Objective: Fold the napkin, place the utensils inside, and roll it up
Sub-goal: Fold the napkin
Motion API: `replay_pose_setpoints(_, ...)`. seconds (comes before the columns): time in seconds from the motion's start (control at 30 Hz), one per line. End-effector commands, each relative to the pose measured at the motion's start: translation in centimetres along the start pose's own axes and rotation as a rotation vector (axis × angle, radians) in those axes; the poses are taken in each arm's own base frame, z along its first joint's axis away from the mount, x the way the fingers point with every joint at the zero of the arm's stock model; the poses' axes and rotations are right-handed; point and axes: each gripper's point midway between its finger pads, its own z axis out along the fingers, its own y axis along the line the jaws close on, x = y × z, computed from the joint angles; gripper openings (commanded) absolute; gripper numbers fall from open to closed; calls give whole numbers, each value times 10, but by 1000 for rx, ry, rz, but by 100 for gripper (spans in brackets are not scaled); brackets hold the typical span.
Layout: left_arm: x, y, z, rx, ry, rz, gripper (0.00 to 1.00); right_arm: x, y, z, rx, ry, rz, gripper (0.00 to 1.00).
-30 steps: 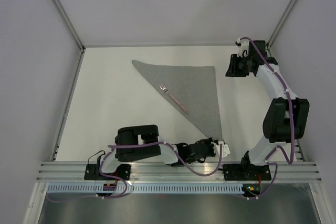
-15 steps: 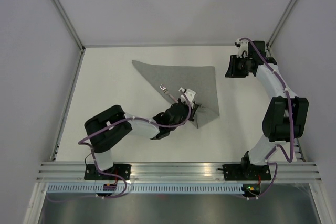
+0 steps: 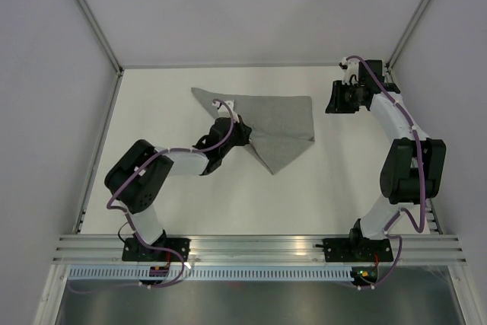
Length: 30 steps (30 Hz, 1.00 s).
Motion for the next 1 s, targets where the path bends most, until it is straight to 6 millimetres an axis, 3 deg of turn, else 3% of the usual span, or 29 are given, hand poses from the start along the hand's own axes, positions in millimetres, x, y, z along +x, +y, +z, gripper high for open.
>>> replay_pose_setpoints(0.0, -23, -5, 7, 53, 6, -112, 2, -6, 4, -1, -12, -8, 5, 38)
replay_pose_setpoints(0.2, -29, 21, 15, 39, 17, -187, 2, -5, 5, -1, -16, -6, -19, 38)
replay_pose_setpoints(0.97, -26, 56, 35, 18, 62, -274, 3, -3, 4, 2, -19, 4, -25, 38)
